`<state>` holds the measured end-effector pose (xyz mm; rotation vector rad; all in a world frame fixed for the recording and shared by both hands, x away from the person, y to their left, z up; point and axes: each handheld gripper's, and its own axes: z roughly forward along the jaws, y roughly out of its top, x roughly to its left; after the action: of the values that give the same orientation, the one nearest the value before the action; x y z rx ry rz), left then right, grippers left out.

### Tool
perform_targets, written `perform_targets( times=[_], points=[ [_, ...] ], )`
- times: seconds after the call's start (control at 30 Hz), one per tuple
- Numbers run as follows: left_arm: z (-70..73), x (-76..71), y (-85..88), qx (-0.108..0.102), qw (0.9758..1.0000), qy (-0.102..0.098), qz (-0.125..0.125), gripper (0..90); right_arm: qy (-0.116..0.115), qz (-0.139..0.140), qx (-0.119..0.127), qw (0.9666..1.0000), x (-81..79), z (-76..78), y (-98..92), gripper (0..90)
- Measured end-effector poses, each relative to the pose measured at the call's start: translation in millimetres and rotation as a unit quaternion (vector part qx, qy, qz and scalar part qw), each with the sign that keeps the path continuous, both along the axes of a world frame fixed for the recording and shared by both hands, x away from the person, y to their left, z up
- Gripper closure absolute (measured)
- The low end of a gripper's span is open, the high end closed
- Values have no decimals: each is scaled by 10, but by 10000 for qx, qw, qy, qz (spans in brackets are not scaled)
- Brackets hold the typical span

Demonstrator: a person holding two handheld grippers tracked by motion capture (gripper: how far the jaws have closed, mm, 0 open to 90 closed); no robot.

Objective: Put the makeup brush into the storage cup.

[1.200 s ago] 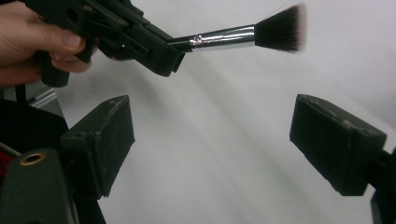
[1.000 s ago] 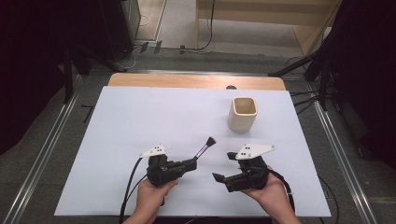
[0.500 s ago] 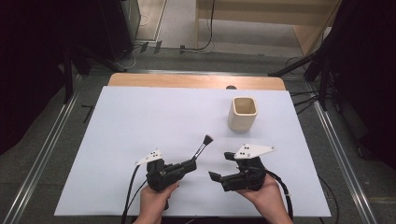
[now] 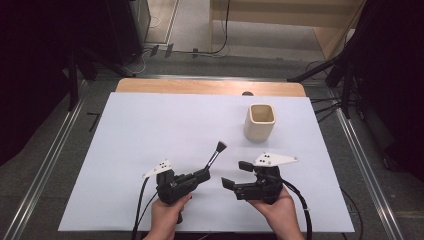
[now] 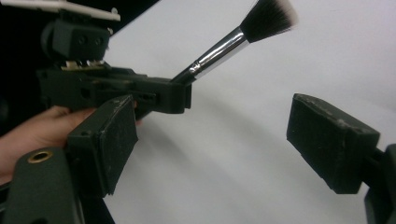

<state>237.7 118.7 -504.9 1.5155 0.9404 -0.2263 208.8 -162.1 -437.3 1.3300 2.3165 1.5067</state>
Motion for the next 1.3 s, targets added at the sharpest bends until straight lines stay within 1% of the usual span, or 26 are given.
perform_targets(
  times=[0.03,0.07,0.1,0.13,0.23,0.3,0.33,0.37,0.47,0.53,0.57,0.67,0.73,0.87,1.1,1.3],
  points=[
    [0,0,0,9,10000,-3,7,790,82,-45,236,9997,14,-15,-14,180],
    [-2,2,0,13,10000,-4,-1,790,124,-71,353,9993,20,-23,-21,181],
    [-3,2,-3,7,10000,4,-3,790,153,-103,433,9989,24,-30,-24,182],
    [-5,2,-4,17,10000,7,-6,790,153,-103,433,9989,24,-30,-24,182],
    [-11,3,-11,46,10000,3,-18,790,292,-221,788,9962,38,-67,-33,195],
    [-12,2,-16,47,10000,7,-26,790,371,-304,967,9942,45,-96,-30,216],
    [-12,2,-16,47,10000,7,-26,790,380,-362,1010,9935,45,-103,-27,217],
    [-11,3,-15,50,10000,8,-33,790,380,-362,1010,9935,45,-103,-27,217],
    [-11,6,-14,52,10000,4,-15,790,384,-512,1150,9913,38,-115,-16,223],
    [-12,7,-15,44,10000,15,-14,789,355,-568,1198,9905,36,-125,-2,226],
    [-13,7,-15,55,10000,12,-11,789,398,-578,1273,9894,39,-134,10,229],
    [-14,6,-19,58,10000,22,-11,789,477,-630,1338,9878,48,-170,68,230],
    [-16,4,-22,64,10000,21,-35,789,494,-635,1354,9875,53,-179,76,232],
    [-20,5,-29,67,10000,9,-51,789,594,-759,1471,9844,83,-209,88,251],
    [-33,10,-62,67,9999,8,-99,789,654,-843,1606,9812,129,-241,92,271],
    [-29,19,-67,24,9999,7,-97,789,698,-885,1643,9800,182,-278,115,285]
  ],
)
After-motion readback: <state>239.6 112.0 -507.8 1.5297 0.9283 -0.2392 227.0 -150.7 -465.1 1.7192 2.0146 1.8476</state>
